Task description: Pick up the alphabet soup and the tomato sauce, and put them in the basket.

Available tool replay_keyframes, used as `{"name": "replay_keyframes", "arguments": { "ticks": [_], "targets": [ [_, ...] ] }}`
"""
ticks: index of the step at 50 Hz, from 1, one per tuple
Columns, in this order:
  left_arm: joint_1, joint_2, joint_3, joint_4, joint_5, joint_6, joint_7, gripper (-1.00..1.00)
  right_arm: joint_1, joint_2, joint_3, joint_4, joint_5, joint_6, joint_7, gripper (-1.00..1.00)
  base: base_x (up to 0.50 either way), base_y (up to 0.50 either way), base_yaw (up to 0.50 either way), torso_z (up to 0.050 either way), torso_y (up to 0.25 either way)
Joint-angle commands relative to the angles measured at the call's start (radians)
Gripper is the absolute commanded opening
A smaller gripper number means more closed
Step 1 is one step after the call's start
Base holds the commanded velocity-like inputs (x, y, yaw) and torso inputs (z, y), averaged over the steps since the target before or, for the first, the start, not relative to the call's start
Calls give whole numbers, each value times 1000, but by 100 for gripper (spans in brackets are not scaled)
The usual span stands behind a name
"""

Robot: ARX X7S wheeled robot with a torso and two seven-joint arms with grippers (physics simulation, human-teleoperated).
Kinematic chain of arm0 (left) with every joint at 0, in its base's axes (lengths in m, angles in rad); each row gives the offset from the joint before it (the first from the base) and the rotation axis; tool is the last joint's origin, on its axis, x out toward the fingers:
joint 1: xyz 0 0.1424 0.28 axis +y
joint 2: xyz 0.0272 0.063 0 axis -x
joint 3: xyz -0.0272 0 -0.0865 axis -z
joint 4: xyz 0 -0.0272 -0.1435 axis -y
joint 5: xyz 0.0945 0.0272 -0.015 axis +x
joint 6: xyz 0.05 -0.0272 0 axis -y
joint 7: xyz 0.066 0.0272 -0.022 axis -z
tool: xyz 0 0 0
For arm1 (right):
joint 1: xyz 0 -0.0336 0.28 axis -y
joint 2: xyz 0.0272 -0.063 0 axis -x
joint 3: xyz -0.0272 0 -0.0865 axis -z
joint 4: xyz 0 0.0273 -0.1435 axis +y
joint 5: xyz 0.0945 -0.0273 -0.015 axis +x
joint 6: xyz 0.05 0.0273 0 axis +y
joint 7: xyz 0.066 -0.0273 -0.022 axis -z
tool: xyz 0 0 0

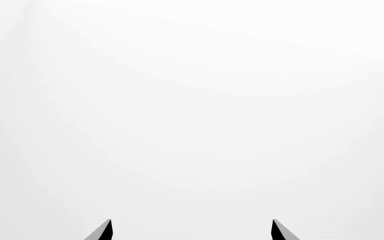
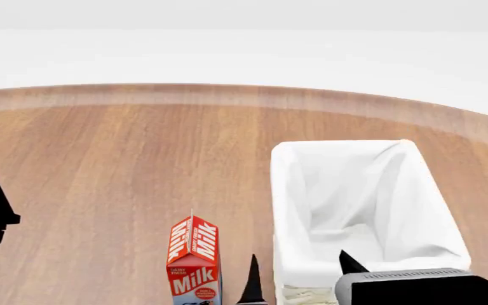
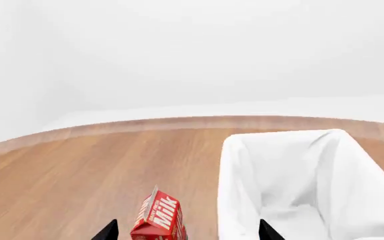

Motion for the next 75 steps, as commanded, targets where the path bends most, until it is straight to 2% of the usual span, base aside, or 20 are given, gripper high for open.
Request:
{"name": "replay_keyframes", "arguments": {
  "ticks": [1,4,5,7,10,14,22,23,26,29,31,34,37,40,45,57,64,75],
  "targets": [
    [-7,-6,9,7,-2,-9,-9,100,-58,20,78,48,579,61,460,100,0,0,0,0,0],
    [-2,-6,15,9,3,-5,-9,100,-79,54,15,61,702,13,616,100,0,0,0,0,0],
    [-2,-6,16,7,3,-5,-9,100,-94,49,14,52,689,21,601,100,0,0,0,0,0],
    [-1,-6,17,6,4,-3,-10,100,-117,66,-14,54,734,-4,671,100,0,0,0,0,0],
    [1,-5,21,1,7,2,-9,100,-209,22,28,12,626,29,562,100,0,0,0,0,0],
    [0,-7,22,2,7,3,-12,100,-281,18,8,15,652,14,606,100,0,0,0,0,0],
    [16,-5,26,-12,14,26,-7,100,-438,-14,19,-6,611,8,556,100,0,0,0,0,0],
    [15,-5,25,-13,9,26,-6,100,-441,4,9,-2,660,-14,607,100,0,0,0,0,0],
    [16,-2,31,-23,15,35,-4,100,-524,-33,40,-14,523,5,462,100,0,0,0,0,0],
    [19,-3,30,-23,11,36,-4,100,-573,-28,14,-21,461,-20,430,100,0,0,0,0,0],
    [16,-4,29,-27,11,38,-5,100,-609,-2,-19,-22,437,-67,432,100,0,0,0,0,0],
    [14,-5,31,-23,9,35,-9,100,-643,36,-19,-20,505,-97,511,100,0,0,0,0,0],
    [15,-6,34,-22,11,35,-10,100,-687,51,-60,-22,381,-130,428,100,0,0,0,0,0],
    [15,-8,34,-16,8,32,-14,100,-689,105,-81,-21,486,-164,543,100,0,0,0,0,0],
    [10,-7,38,-19,8,30,-18,100,-744,166,-118,-22,437,-219,521,100,0,0,0,0,0],
    [12,-3,54,-31,18,44,-19,100,-897,472,-415,-22,255,-693,532,100,0,0,0,0,0],
    [16,-7,51,-28,14,48,-22,100,-967,584,-483,-22,184,-869,541,100,0,0,0,0,0],
    [18,-10,52,-31,11,55,-25,100,-1041,609,-482,18,96,-963,483,100,0,0,0,0,0]
  ]
}}
